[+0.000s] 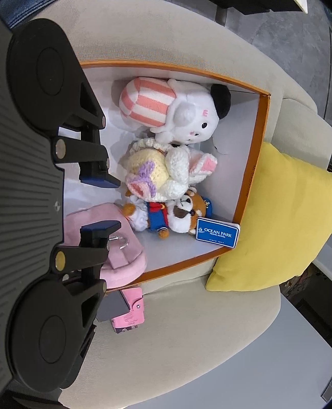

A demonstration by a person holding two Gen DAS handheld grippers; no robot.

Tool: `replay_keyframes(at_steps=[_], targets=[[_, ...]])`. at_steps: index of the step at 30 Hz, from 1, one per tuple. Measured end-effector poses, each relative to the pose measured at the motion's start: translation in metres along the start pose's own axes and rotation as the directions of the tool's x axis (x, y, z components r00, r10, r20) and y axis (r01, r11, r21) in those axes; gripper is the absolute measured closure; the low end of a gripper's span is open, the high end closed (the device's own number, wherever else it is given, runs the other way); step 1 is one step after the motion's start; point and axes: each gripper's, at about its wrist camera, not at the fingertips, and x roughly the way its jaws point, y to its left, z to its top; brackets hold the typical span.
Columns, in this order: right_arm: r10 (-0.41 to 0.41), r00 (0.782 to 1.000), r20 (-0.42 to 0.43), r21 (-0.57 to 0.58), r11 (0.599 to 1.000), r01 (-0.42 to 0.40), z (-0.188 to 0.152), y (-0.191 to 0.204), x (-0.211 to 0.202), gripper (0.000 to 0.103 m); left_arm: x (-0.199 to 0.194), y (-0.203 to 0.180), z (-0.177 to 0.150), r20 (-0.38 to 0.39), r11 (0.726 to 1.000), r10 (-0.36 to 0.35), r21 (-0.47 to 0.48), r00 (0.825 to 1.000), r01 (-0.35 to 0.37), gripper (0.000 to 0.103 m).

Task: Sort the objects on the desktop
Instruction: 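Release the fox in the box while the right gripper lowers the pouch inside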

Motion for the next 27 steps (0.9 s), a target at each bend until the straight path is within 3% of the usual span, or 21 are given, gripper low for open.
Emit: replay_keyframes(at_steps=[7,8,9,10,16,19,21,27], targets=[[0.086,0.994,-0.059,-0.041,0.995,-0.089,-0.005,-0.008,-0.005,0.073,0.003,-0.002,-0.002,-0.013,1.0,-0.02,-0.006,1.0,0.019,0.072],[0.098,0.994,-0.057,-0.045,0.994,-0.1,-0.005,-0.009,-0.007,0.07,0.003,-0.003,-0.002,-0.014,1.0,-0.025,-0.007,1.0,0.025,0.072],[0.104,0.993,-0.057,-0.051,0.993,-0.107,-0.004,-0.01,-0.009,0.059,0.003,-0.005,-0.001,-0.015,1.0,-0.031,-0.007,0.999,0.031,0.072],[0.115,0.992,-0.059,-0.062,0.991,-0.119,-0.003,-0.011,-0.012,0.057,0.003,-0.006,-0.001,-0.018,0.999,-0.039,-0.007,0.999,0.039,0.072],[0.173,0.979,-0.112,-0.123,0.975,-0.186,-0.005,-0.014,-0.032,0.056,0.006,-0.024,-0.003,-0.04,0.996,-0.083,0.018,0.996,0.084,0.072],[0.221,0.962,-0.161,-0.137,0.96,-0.243,-0.011,-0.014,-0.039,0.061,0.008,-0.029,-0.002,-0.043,0.996,-0.086,0.022,0.995,0.087,0.072],[0.242,0.947,-0.211,-0.123,0.955,-0.271,-0.014,-0.011,-0.036,0.082,0.009,-0.033,-0.001,-0.044,0.996,-0.086,0.026,0.995,0.087,0.072],[0.152,0.951,-0.269,-0.203,0.956,-0.21,-0.021,0.009,-0.004,0.088,0.007,-0.04,0.003,-0.038,0.995,-0.094,0.038,0.995,0.096,0.072]])
